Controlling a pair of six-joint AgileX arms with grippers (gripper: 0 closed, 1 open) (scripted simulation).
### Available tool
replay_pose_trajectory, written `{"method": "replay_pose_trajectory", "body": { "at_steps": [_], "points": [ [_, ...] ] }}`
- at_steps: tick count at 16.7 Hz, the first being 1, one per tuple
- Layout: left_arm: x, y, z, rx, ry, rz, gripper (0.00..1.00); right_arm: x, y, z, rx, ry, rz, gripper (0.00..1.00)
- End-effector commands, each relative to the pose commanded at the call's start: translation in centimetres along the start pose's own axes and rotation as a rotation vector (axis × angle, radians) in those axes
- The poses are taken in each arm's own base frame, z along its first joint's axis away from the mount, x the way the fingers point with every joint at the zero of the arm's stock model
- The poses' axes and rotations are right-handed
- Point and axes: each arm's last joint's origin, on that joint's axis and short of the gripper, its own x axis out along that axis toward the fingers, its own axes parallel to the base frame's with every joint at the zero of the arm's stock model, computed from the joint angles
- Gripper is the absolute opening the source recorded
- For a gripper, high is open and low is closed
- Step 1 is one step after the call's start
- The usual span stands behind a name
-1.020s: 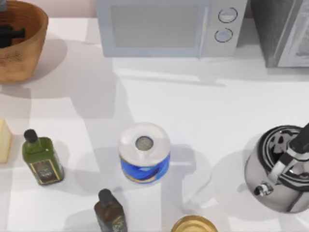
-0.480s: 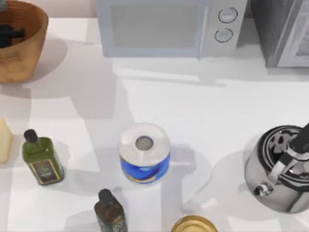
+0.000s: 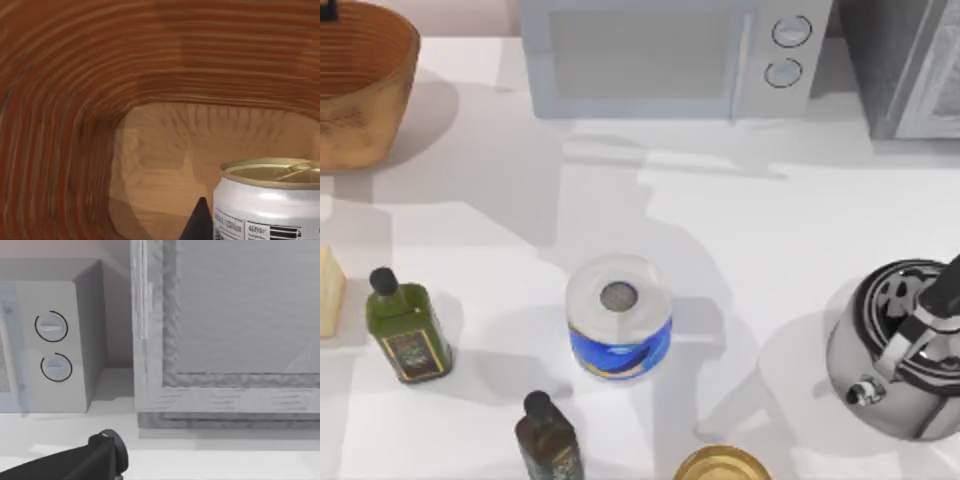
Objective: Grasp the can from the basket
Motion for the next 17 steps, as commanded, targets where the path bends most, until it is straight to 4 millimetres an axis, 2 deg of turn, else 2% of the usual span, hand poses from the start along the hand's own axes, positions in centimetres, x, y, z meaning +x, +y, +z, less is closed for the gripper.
{"method": "replay_pose_trajectory", "body": {
  "at_steps": [2, 4, 7, 9, 12, 15, 17],
  "points": [
    [-5.4, -0.9, -1.5, -0.004, -0.112, 0.015, 0.00, 0.0, 0.0, 0.0, 0.000, 0.000, 0.000, 1.00],
    [-10.8, -1.9, -4.2, -0.006, -0.238, 0.024, 0.00, 0.0, 0.0, 0.0, 0.000, 0.000, 0.000, 1.00],
    [-17.3, -3.3, -10.6, -0.008, -0.436, 0.024, 0.00, 0.0, 0.0, 0.0, 0.000, 0.000, 0.000, 1.00],
    [-19.8, -3.9, -15.8, -0.010, -0.562, 0.016, 0.00, 0.0, 0.0, 0.0, 0.000, 0.000, 0.000, 1.00],
    [-20.3, -4.6, -23.4, -0.011, -0.729, -0.002, 0.00, 0.0, 0.0, 0.0, 0.000, 0.000, 0.000, 1.00],
    [-18.2, -5.0, -29.2, -0.009, -0.857, -0.025, 0.00, 0.0, 0.0, 0.0, 0.000, 0.000, 0.000, 1.00],
    [-16.2, -5.2, -31.9, -0.006, -0.916, -0.039, 0.00, 0.0, 0.0, 0.0, 0.000, 0.000, 0.000, 1.00]
  ]
}}
